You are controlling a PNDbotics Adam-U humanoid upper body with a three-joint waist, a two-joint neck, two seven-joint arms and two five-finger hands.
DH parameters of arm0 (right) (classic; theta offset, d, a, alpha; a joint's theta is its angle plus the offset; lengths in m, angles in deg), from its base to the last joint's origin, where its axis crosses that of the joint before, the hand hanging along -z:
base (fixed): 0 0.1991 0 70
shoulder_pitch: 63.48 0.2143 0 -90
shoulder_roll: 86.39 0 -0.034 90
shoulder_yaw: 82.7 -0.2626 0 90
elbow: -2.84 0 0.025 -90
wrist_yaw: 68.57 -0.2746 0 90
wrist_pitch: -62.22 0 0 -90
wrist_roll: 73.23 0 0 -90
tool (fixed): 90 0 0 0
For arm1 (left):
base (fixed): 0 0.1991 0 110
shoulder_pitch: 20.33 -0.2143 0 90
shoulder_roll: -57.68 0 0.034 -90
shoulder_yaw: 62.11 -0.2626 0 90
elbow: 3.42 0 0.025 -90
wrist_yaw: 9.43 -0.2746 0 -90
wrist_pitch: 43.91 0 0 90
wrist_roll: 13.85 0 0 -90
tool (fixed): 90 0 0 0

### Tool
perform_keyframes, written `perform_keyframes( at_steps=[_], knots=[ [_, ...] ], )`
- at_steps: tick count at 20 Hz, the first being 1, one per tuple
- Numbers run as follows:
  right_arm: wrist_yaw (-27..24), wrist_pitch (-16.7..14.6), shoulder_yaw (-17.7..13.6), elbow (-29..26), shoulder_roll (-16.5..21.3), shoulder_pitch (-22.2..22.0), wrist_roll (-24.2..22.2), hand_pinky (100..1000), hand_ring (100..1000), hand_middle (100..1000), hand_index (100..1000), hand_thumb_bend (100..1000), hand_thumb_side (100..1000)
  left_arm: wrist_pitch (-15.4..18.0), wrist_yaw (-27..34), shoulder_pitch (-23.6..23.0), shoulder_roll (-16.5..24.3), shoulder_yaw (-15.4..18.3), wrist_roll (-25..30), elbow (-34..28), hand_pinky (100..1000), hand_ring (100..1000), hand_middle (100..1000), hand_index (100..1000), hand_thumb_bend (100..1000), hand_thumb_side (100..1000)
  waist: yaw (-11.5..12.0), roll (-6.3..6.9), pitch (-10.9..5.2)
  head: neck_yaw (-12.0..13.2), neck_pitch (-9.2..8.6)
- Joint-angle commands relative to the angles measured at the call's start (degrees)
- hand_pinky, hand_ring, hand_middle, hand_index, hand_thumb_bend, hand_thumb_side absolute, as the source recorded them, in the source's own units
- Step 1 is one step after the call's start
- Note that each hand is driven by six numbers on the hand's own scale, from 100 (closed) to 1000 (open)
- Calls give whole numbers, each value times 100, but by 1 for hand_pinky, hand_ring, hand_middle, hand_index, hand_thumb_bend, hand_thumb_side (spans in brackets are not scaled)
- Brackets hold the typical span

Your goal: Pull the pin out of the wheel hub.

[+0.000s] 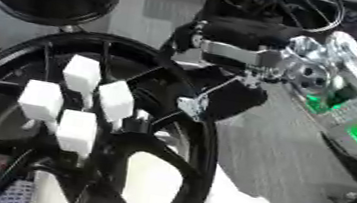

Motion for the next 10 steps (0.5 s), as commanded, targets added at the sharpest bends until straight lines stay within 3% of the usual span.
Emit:
perform_keyframes(
  at_steps=[1, 10],
  knots=[
    [140, -5, -118, -103, -11, 20, -21, 909, 891, 830, 857, 100, 331, 2, -19, -1, 135, 71, -34, -62, 797, 707, 603, 808, 100, 687, -51, 18, -88, 93, 30],
    [256, -14, -118, -104, -285, 16, -59, 914, 902, 839, 876, 100, 273, -9, -27, -37, 144, 69, -31, -50, 798, 708, 604, 808, 100, 690, -133, -16, -105, 173, 30]
  ],
)
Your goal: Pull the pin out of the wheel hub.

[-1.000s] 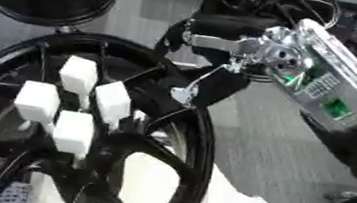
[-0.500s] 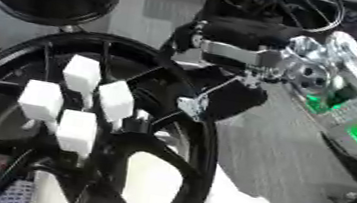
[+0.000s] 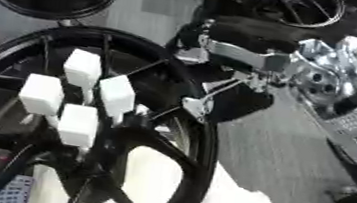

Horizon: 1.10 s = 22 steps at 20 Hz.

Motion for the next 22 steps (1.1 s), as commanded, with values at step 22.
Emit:
perform_keyframes(
  at_steps=[22],
  knots=[
    [518, -90, 48, 585, -658, 284, -487, 916, 884, 806, 886, 333, 164, -29, 39, 148, 83, 13, 33, -40, 799, 710, 606, 808, 100, 710, 480, -140, 141, -515, -59]
  ],
)
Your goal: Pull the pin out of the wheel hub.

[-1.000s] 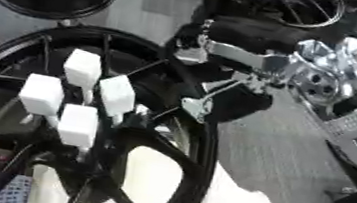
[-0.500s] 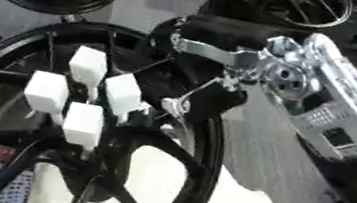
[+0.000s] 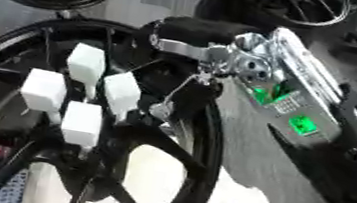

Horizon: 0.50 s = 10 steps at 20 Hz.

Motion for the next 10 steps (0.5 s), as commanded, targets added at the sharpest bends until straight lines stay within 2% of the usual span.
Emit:
perform_keyframes(
  at_steps=[1, 9, 10],
  knots=[
    [17, -71, -31, 30, 35, 100, -35, 914, 880, 803, 886, 331, 168, -6, 25, 79, 83, 14, 8, -74, 799, 710, 606, 808, 100, 711, 15, 25, -69, -54, -48],
    [4, 54, -50, 98, 1, 133, 145, 913, 879, 801, 887, 316, 162, -10, 33, 113, 60, -4, 30, -77, 799, 708, 606, 808, 100, 714, 87, 8, 6, -105, -70],
    [5, 54, -47, 107, -6, 132, 152, 912, 879, 803, 886, 294, 183, -10, 33, 113, 57, -4, 31, -76, 799, 699, 606, 808, 100, 717, 96, 8, 15, -116, -70]
  ],
)
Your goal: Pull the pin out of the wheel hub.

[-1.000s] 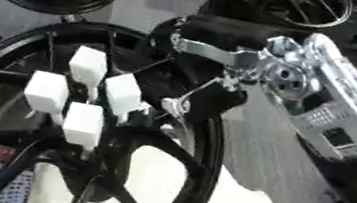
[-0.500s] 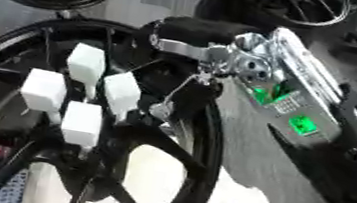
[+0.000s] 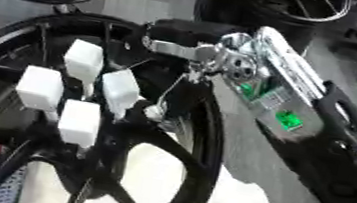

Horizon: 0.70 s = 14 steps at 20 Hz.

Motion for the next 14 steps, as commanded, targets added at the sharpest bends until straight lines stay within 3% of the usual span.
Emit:
perform_keyframes(
  at_steps=[1, 6, 14],
  knots=[
    [19, 10, -56, 28, 32, 111, 59, 912, 879, 803, 886, 294, 183, 4, 19, 78, 54, -5, 19, -78, 799, 699, 606, 808, 100, 717, 40, 42, -33, -65, -84],
    [45, 1, -42, 148, -45, 126, 117, 907, 874, 799, 884, 258, 204, 1, 24, 124, 31, -12, 22, -87, 799, 695, 607, 808, 100, 721, 88, 42, 82, -120, -98],
    [-74, 26, -7, 195, -75, 110, 43, 900, 857, 754, 864, 221, 225, -6, 24, 142, 17, -14, 29, -92, 800, 695, 608, 808, 100, 723, 97, 29, 130, -130, -79]
  ],
)
